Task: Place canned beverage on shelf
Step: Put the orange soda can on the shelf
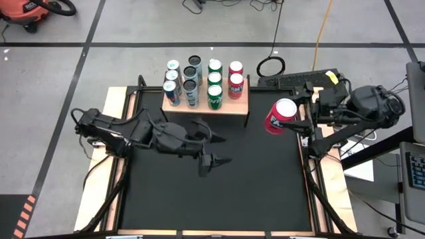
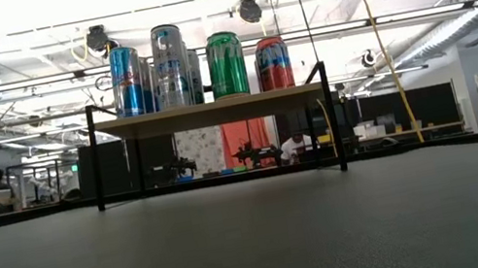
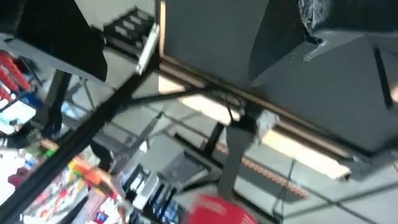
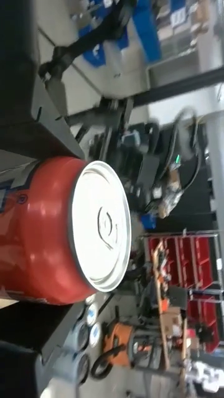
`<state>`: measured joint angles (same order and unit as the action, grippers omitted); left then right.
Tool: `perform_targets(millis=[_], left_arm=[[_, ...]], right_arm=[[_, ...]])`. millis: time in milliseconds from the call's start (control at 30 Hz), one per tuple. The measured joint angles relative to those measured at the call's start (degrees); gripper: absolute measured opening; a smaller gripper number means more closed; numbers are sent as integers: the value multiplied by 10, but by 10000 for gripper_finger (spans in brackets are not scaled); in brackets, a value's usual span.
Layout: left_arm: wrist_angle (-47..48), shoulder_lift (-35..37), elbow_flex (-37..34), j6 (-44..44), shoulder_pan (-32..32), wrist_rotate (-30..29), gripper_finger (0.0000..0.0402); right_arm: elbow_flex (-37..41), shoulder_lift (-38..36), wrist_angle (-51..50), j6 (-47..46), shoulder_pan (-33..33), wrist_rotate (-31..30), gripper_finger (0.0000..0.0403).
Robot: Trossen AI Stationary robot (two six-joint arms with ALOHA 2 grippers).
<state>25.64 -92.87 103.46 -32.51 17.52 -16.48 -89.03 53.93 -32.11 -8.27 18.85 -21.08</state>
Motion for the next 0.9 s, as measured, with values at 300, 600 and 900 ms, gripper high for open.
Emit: perform_targets(millis=[300, 600, 900], left_arm=[[17, -5, 0, -47, 43, -30, 393], [21, -6, 0, -62, 64, -79, 393], [25, -6, 0, -62, 65, -110, 393]], right_arm=[[84, -6, 16, -14, -50, 5, 279], [227, -5, 162, -30, -118, 86, 279], [320, -1, 269, -13, -229, 186, 279]])
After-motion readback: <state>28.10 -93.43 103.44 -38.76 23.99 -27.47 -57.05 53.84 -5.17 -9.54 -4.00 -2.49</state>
